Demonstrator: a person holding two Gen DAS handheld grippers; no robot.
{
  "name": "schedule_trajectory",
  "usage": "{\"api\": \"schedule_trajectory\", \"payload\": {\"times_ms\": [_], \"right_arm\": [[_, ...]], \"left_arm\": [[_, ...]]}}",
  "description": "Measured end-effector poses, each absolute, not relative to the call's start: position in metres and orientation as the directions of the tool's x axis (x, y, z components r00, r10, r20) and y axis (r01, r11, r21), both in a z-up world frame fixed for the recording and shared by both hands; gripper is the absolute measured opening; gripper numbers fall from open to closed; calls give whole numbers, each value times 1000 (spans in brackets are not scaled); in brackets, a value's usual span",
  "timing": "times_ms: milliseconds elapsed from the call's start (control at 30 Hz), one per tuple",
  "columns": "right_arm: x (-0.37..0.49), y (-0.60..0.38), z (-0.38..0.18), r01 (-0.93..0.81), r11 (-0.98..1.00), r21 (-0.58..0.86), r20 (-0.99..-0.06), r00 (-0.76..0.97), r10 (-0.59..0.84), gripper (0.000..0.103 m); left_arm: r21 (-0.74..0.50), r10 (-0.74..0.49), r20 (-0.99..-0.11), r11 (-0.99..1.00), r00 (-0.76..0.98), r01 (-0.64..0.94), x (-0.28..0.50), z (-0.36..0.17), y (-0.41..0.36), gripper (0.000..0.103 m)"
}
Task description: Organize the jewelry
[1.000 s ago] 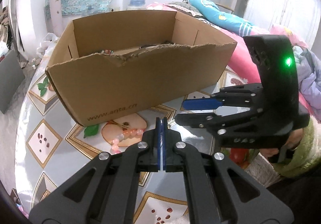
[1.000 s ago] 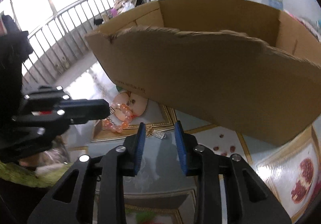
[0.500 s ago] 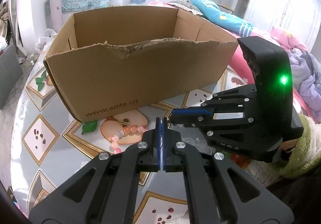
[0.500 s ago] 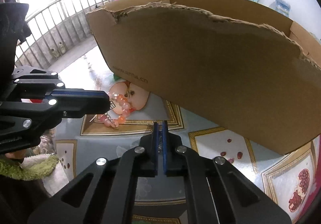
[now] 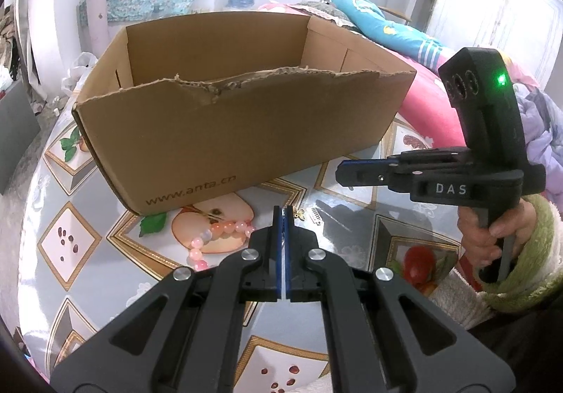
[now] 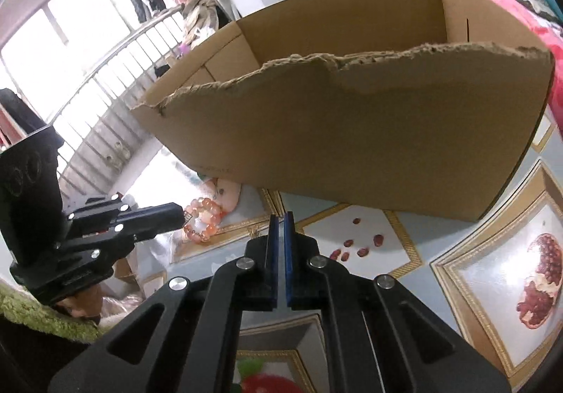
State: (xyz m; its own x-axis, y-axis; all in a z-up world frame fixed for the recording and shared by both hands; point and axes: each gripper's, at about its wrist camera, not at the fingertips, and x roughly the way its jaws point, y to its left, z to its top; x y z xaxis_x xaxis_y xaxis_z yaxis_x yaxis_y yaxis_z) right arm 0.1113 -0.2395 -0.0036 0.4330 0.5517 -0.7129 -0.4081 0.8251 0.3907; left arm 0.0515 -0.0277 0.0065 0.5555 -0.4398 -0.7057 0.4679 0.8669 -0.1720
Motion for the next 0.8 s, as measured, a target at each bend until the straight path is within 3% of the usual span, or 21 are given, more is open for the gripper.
{"api": "schedule_trajectory", "payload": {"times_ms": [100,133,200,367,433,467,600,800], "right_arm": [[108,-226,-4,-443,833,331,-740,426,520,10],[106,-217,-6,-458,834,309,-753,417,509,22],[102,-205,-7,-477,843,248,-769,433,471,33],[93,-177,-16,-515,855,64,-795,492,356,31],[91,-172,-17,-529,848,19,-795,507,334,10],[92,-173,-16,-532,846,33,-798,495,343,7],[89,-170,-16,-535,845,25,-805,490,334,5],[92,-188,-14,-495,858,135,-791,467,394,5]], "left_arm": [[-165,-435,-708,868,556,469,50,6,-30,0],[-166,-435,-708,868,556,468,50,6,-30,0],[-165,-434,-707,869,559,466,48,6,-31,0],[-161,-427,-707,874,565,459,44,5,-34,0],[-158,-425,-707,874,566,459,43,5,-34,0],[-158,-426,-706,874,567,460,43,5,-34,0],[-160,-427,-702,874,570,458,43,5,-34,0],[-156,-429,-696,873,576,462,39,8,-29,0]]}}
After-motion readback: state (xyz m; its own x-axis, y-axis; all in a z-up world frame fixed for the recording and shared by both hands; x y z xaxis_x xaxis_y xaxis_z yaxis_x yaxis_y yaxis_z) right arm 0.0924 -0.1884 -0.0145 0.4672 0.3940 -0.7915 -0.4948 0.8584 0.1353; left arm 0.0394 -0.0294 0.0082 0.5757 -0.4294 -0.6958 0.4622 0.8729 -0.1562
